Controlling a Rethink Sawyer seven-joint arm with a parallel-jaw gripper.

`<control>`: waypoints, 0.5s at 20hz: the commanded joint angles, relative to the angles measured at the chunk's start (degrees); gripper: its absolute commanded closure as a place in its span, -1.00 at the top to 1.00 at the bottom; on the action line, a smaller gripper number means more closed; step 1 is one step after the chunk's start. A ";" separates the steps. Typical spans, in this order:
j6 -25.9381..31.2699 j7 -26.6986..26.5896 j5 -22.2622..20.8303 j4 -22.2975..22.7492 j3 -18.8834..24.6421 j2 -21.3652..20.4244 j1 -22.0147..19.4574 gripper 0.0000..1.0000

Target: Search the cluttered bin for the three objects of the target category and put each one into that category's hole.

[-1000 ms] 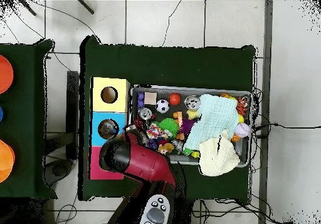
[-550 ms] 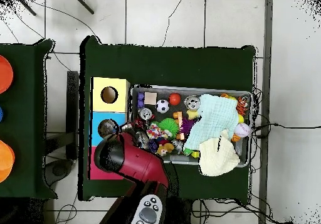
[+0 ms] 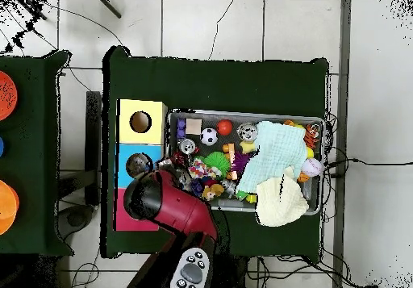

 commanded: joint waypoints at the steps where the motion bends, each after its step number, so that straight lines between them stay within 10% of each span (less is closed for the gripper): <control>1: -2.79 11.82 2.79 1.76 1.67 2.86 -2.32 1.00; 10: -2.91 10.39 2.01 -0.16 1.52 5.15 -3.16 1.00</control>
